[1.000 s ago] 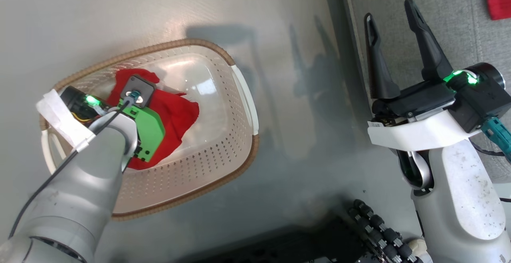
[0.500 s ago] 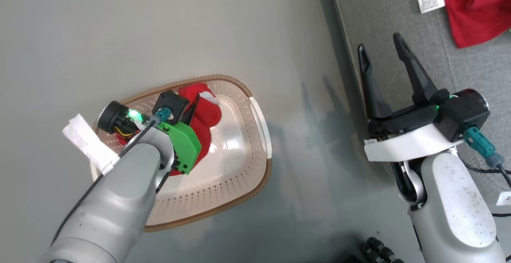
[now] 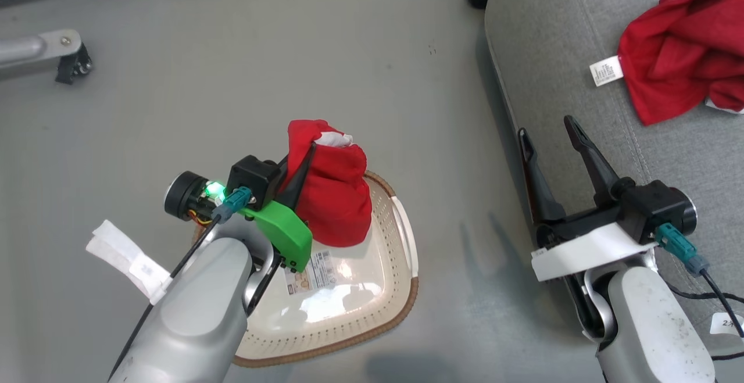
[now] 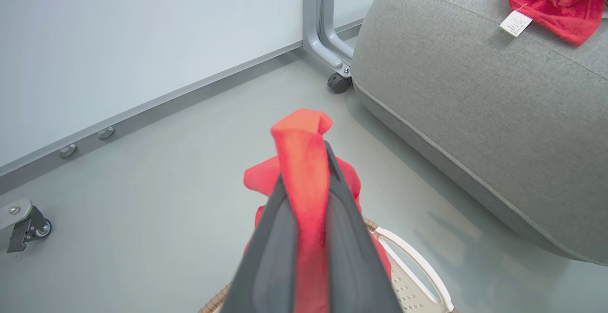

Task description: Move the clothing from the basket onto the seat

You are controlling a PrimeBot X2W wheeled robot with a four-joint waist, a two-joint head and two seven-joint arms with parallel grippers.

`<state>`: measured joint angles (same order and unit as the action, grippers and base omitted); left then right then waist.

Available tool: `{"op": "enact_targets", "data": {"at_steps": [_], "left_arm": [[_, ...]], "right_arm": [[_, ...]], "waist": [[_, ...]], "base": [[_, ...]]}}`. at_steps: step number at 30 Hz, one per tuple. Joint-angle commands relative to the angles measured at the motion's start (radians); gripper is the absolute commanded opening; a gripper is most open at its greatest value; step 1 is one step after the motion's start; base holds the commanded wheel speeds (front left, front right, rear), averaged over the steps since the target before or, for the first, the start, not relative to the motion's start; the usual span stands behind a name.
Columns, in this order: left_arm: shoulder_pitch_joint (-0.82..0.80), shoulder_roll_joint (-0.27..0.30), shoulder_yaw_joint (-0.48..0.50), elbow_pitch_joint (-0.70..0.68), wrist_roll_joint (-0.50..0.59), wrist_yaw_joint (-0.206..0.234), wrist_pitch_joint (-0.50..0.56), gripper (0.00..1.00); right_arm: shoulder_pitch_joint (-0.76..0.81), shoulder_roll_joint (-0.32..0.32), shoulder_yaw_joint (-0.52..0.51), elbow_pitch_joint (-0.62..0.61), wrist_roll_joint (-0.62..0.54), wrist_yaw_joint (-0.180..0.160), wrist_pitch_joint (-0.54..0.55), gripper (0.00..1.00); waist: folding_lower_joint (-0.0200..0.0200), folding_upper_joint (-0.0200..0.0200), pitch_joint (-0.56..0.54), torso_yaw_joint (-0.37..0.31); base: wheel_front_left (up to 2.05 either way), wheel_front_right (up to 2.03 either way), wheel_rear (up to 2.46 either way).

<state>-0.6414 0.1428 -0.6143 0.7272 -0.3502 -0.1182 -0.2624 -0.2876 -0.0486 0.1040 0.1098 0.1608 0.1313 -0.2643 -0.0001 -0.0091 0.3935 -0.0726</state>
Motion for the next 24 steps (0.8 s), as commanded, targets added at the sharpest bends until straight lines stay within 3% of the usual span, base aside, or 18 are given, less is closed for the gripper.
{"op": "enact_targets", "data": {"at_steps": [1,12,24], "left_arm": [[0.024,-0.002,0.017,-0.029,0.016,0.002,-0.004,0.0],[0.08,-0.021,0.146,-0.233,0.047,-0.005,-0.004,0.0],[0.072,-0.026,0.171,-0.336,0.081,-0.01,-0.003,0.0]], "right_arm": [[0.025,-0.003,-0.002,0.005,0.006,-0.001,0.0,1.0],[0.085,-0.003,0.018,0.025,0.029,-0.001,0.0,1.0],[0.138,-0.003,0.042,0.026,0.053,-0.001,0.0,1.0]], "waist": [[0.0001,0.0091,-0.1,0.046],[0.0001,0.0091,-0.227,0.047],[0.0001,0.0091,-0.3,0.03]], "base": [[0.0,0.0,0.0],[0.0,0.0,0.0],[0.0,0.0,0.0]]}}
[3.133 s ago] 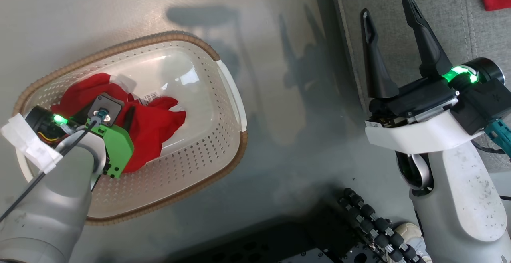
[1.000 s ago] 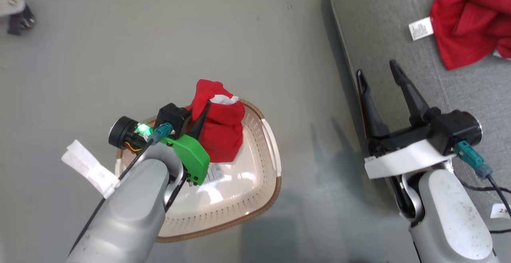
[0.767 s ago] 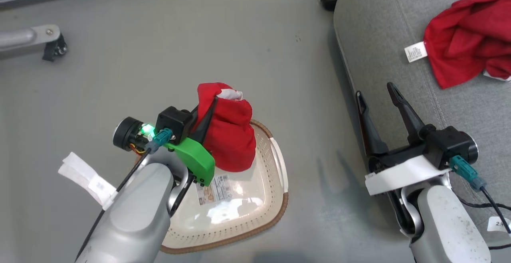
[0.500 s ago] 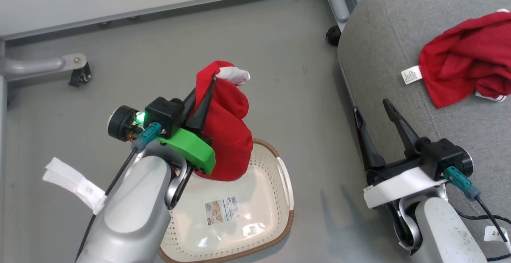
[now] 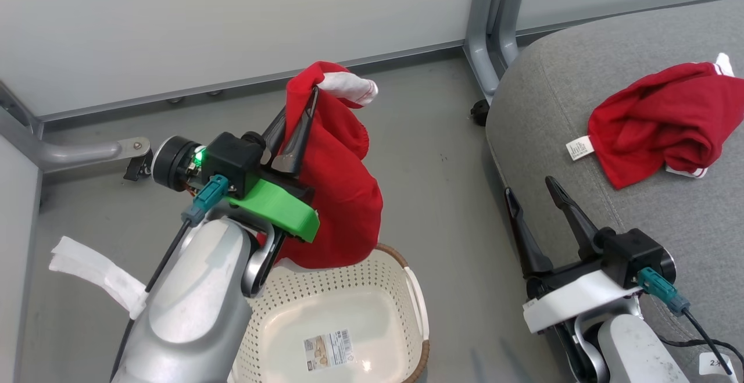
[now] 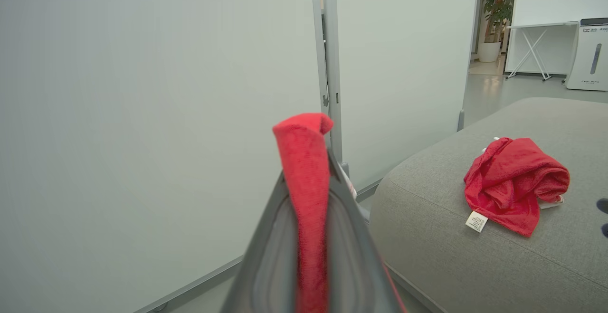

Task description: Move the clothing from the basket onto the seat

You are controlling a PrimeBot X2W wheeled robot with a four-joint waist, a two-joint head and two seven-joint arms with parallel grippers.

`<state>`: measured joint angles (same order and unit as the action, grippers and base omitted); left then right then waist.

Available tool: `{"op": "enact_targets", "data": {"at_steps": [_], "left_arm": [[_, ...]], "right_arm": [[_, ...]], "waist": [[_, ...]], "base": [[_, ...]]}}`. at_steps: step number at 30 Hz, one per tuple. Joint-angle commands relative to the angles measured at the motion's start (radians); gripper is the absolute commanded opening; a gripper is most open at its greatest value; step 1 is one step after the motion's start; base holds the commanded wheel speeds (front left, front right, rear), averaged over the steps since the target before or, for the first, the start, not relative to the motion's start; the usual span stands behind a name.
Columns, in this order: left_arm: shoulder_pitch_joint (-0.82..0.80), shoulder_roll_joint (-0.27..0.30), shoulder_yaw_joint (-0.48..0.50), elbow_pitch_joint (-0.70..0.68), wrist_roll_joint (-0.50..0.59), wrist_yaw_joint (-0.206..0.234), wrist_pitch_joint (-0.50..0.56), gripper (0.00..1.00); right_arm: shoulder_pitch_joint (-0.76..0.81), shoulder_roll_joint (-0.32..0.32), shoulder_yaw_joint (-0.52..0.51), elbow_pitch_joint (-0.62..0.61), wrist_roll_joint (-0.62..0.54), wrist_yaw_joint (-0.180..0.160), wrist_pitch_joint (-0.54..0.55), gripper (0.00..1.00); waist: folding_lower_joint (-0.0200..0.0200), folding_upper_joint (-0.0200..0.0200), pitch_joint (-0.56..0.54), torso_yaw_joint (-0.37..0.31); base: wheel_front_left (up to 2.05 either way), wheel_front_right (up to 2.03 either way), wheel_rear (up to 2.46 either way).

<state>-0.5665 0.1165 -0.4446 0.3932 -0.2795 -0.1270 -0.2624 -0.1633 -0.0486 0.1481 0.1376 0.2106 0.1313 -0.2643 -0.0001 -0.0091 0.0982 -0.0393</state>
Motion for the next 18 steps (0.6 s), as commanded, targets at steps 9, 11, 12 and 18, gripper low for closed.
{"op": "enact_targets", "data": {"at_steps": [9,11,12,18], "left_arm": [[-0.043,-0.003,-0.017,-0.051,0.013,-0.004,-0.004,0.0],[-0.053,-0.003,-0.023,-0.055,0.015,-0.004,-0.004,0.0],[-0.056,-0.004,-0.025,-0.057,0.014,-0.004,-0.004,0.0],[-0.067,-0.007,-0.036,-0.062,0.01,-0.005,-0.004,0.0]], "right_arm": [[0.021,-0.003,0.006,-0.007,0.003,-0.001,0.0,1.0],[0.023,-0.003,0.009,-0.008,0.003,-0.001,0.0,1.0],[0.022,-0.003,0.011,-0.01,0.003,-0.001,0.0,1.0],[0.003,-0.003,0.05,-0.034,0.002,-0.001,0.0,1.0]], "waist": [[0.0001,0.0091,-0.011,-0.005],[0.0001,0.0091,-0.012,-0.003],[0.0001,0.0091,-0.012,-0.002],[0.0001,0.0091,-0.014,-0.001]], "base": [[0.0,0.0,0.0],[0.0,0.0,0.0],[0.0,0.0,0.0],[0.0,0.0,0.0]]}}
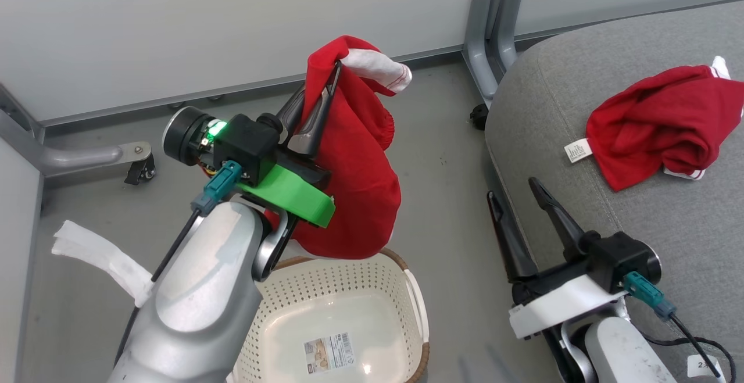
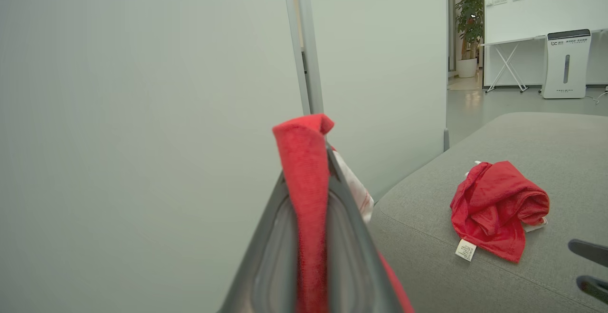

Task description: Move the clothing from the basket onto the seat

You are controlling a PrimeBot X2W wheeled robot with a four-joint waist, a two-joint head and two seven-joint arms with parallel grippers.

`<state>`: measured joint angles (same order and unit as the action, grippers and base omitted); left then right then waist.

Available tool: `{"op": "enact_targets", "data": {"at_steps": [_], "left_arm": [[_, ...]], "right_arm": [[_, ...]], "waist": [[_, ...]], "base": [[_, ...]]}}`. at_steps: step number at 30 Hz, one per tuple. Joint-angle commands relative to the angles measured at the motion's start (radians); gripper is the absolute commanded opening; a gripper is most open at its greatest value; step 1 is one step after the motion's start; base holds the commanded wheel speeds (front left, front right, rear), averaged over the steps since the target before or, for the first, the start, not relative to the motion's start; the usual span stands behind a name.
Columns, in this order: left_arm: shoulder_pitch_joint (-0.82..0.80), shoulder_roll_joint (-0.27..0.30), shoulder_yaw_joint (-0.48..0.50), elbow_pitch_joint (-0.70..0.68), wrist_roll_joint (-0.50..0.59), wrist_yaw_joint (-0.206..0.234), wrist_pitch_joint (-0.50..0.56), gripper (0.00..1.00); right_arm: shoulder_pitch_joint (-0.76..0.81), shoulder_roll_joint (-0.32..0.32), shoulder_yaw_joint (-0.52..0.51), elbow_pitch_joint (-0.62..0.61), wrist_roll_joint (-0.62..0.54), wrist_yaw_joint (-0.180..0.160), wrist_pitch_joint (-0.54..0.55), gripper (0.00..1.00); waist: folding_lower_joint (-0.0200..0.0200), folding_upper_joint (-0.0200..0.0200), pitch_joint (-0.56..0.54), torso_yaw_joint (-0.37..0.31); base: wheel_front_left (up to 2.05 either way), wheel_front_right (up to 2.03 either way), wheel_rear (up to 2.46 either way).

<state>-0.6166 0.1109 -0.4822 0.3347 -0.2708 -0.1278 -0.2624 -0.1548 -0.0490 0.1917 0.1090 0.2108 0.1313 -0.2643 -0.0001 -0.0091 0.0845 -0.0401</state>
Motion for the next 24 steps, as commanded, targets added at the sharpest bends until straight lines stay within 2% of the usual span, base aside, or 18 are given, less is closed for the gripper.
{"op": "enact_targets", "data": {"at_steps": [1,12,24], "left_arm": [[-0.018,-0.001,0.0,-0.005,0.001,-0.004,-0.004,0.0],[-0.03,-0.005,-0.027,-0.017,0.001,-0.004,-0.004,0.0],[-0.037,-0.021,-0.09,-0.049,-0.003,-0.004,-0.004,0.0]], "right_arm": [[-0.013,-0.003,0.02,-0.011,0.0,-0.001,0.0,1.0],[-0.15,-0.003,0.237,-0.015,-0.038,-0.001,0.0,1.0],[-0.327,-0.003,0.337,0.118,-0.059,-0.001,0.0,1.0]], "waist": [[0.0001,0.0091,0.001,0.0],[0.0001,0.0091,0.023,0.015],[0.0001,0.0091,0.057,0.057]], "base": [[0.0,0.0,0.0],[0.0,0.0,0.0],[0.0,0.0,0.0]]}}
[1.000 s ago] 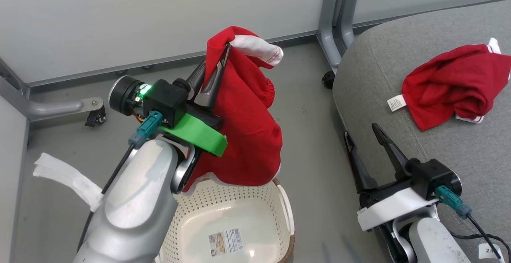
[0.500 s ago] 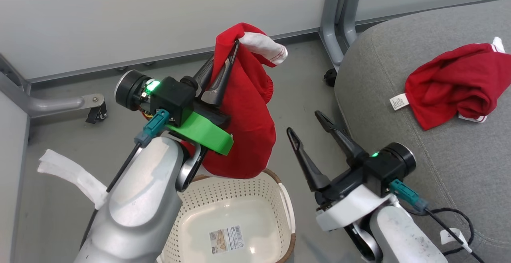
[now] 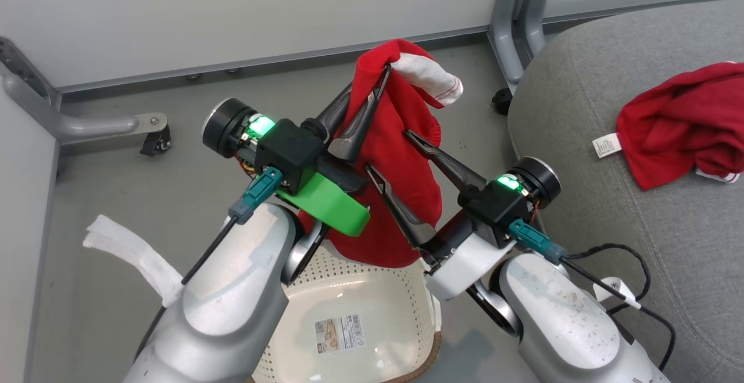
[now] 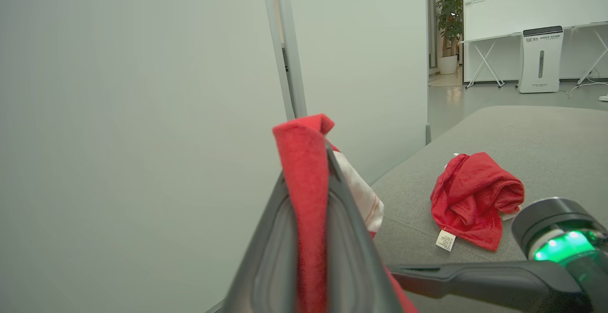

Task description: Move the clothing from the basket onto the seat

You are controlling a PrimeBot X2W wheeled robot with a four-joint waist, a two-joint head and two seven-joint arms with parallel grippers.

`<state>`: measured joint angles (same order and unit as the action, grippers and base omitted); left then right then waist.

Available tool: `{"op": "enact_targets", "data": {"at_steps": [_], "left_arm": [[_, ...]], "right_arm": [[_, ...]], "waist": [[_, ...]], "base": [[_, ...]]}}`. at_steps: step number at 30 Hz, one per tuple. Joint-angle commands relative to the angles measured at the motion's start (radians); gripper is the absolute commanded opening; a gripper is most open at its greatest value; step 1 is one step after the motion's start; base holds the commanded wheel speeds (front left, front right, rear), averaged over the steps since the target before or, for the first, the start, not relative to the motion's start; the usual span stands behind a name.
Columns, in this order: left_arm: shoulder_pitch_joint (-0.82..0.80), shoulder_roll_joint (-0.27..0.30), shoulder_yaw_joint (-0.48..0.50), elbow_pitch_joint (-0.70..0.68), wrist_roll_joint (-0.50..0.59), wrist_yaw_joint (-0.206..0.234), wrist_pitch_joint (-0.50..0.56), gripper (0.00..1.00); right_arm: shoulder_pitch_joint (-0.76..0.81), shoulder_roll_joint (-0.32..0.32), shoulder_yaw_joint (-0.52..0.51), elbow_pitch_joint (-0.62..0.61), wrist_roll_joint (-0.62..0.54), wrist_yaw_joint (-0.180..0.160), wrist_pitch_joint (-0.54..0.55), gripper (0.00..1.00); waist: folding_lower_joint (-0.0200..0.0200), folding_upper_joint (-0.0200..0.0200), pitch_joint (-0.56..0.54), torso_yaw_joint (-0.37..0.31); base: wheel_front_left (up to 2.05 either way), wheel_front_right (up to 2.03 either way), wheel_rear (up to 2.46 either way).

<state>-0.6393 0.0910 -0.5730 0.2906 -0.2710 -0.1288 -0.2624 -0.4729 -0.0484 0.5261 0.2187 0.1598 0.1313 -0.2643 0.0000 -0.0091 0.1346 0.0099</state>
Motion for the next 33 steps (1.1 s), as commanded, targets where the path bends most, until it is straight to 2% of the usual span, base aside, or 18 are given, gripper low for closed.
{"op": "enact_targets", "data": {"at_steps": [1,9,14,15,16,17,30,31,32,33], "left_arm": [[-0.014,-0.002,-0.003,-0.007,-0.004,-0.003,-0.004,0.0],[-0.024,-0.012,-0.034,-0.019,-0.016,-0.003,-0.004,0.0],[-0.022,-0.019,-0.045,-0.036,-0.02,-0.003,-0.004,0.0],[-0.021,-0.021,-0.047,-0.04,-0.021,-0.003,-0.004,0.0],[-0.021,-0.022,-0.048,-0.042,-0.023,-0.003,-0.004,0.0],[-0.019,-0.022,-0.049,-0.044,-0.023,-0.003,-0.004,0.0],[0.028,-0.022,-0.049,-0.028,-0.015,-0.003,-0.004,0.0],[0.032,-0.023,-0.046,-0.029,-0.01,-0.003,-0.004,0.31],[0.034,-0.023,-0.044,-0.03,0.0,-0.001,-0.004,1.0],[0.041,-0.023,-0.042,-0.028,0.007,0.0,-0.004,1.0]], "right_arm": [[-0.019,-0.004,0.004,0.02,-0.005,-0.001,0.0,1.0],[-0.064,-0.004,0.039,0.142,0.039,-0.001,0.0,1.0],[-0.065,-0.004,0.033,0.156,0.085,-0.001,0.0,1.0],[-0.063,-0.004,0.035,0.15,0.098,-0.001,0.0,0.8],[-0.061,-0.003,0.037,0.145,0.107,-0.001,0.0,0.46],[-0.057,-0.004,0.04,0.138,0.123,-0.001,0.0,0.0],[-0.008,-0.004,0.025,0.111,0.152,-0.001,0.0,0.0],[-0.004,-0.004,0.021,0.11,0.153,-0.001,0.0,0.0],[-0.001,-0.004,0.016,0.109,0.153,-0.001,0.0,0.0],[0.003,-0.004,0.012,0.108,0.155,-0.001,0.0,0.0]], "waist": [[0.0,0.0091,0.009,0.009],[0.0,0.0091,0.026,0.038],[0.0,0.0091,0.033,0.053],[0.0,0.0091,0.034,0.056],[0.0,0.0091,0.035,0.058],[0.0,0.0091,0.036,0.059],[0.0,0.0091,0.023,0.057],[0.0,0.0091,0.021,0.056],[0.0,0.0091,0.019,0.056],[0.0,0.0091,0.016,0.054]], "base": [[0.0,0.0,0.0],[0.0,0.0,0.0],[0.0,0.0,0.0],[0.0,0.0,0.0],[0.0,0.0,0.0],[0.0,0.0,0.0],[0.0,0.0,0.0],[0.0,0.0,0.0],[0.0,0.0,0.0],[0.0,0.0,0.0]]}}
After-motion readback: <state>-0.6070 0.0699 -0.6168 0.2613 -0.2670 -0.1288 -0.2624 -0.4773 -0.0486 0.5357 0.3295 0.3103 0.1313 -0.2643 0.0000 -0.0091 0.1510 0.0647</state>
